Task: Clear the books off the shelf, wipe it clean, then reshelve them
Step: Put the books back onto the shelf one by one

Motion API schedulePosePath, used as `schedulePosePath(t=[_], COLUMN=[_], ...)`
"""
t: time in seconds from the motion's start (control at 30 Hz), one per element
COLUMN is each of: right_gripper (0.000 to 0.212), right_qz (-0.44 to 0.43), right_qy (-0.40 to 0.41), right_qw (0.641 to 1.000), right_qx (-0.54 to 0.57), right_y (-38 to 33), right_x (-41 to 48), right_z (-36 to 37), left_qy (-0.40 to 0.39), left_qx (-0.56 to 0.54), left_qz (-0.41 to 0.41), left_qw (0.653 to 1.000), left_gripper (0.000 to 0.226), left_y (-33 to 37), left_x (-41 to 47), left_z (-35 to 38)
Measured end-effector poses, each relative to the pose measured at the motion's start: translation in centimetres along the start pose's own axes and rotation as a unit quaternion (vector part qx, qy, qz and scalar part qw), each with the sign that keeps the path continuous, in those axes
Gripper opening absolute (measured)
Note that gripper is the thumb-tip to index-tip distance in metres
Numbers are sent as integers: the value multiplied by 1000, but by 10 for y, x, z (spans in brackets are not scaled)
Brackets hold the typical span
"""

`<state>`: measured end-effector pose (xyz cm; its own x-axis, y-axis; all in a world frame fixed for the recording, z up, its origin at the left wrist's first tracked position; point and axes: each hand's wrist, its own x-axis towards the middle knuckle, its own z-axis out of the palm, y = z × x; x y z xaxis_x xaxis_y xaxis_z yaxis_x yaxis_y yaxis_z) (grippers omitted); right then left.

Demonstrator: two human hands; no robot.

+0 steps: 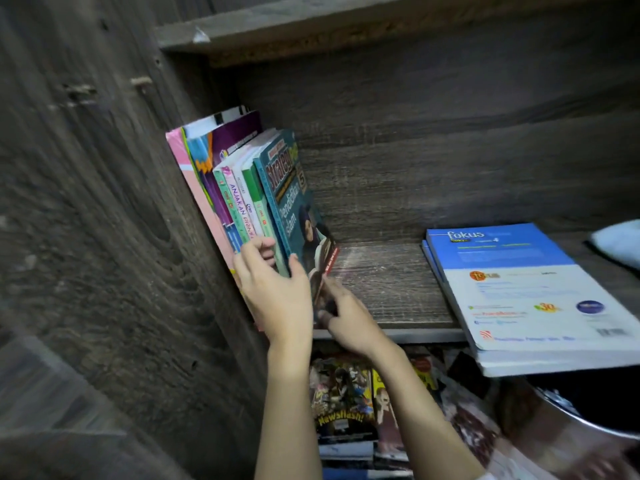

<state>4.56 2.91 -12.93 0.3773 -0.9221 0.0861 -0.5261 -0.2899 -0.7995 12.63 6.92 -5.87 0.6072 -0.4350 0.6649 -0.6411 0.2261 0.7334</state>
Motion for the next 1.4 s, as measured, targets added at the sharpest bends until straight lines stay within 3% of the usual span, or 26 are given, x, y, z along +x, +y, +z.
schedulePosePath(t=[0.2, 0.27, 0.4, 0.53, 0.63, 0.8, 0.93, 1.1, 1.23, 1.33, 1.4], right_gripper=[35, 32, 35, 52, 67, 64, 56, 68, 64, 39, 20], right_qz=[-9, 6, 118, 255, 318, 332, 336, 349, 371, 362, 338], right_qy=[212, 280, 372, 363, 332, 308, 310, 329, 361, 382, 347], right_qw=[977, 958, 906, 866, 865, 876, 877, 871, 853, 825, 810], right_qx=[-30, -60, -165, -229, -199, -169, -149, -102, 57, 204, 330], right_y=[7, 18, 58, 93, 104, 112, 102, 90, 97, 100, 94], right_x=[-40, -58, -107, -138, -154, -160, -161, -161, -159, -157, -153], right_z=[-85, -113, -156, -173, -179, -186, -185, -183, -193, -194, -192], left_qy=[-9, -57, -199, -299, -368, -464, -491, -467, -463, -469, -482], left_qx=[-42, -74, -107, -100, -76, -16, -38, -58, -36, -49, -77], left_qz=[-4, -38, -80, -111, -146, -214, -264, -323, -330, -341, -362], left_qw=[999, 995, 971, 943, 915, 860, 829, 821, 822, 813, 795], left_gripper=[17, 14, 10, 12, 24, 47, 40, 27, 17, 20, 18], left_y=[24, 34, 53, 63, 70, 69, 61, 48, 38, 37, 38], left_x=[-25, -38, -75, -110, -134, -153, -155, -155, -143, -130, -123], left_z=[4, 8, 23, 37, 49, 70, 82, 94, 95, 90, 85])
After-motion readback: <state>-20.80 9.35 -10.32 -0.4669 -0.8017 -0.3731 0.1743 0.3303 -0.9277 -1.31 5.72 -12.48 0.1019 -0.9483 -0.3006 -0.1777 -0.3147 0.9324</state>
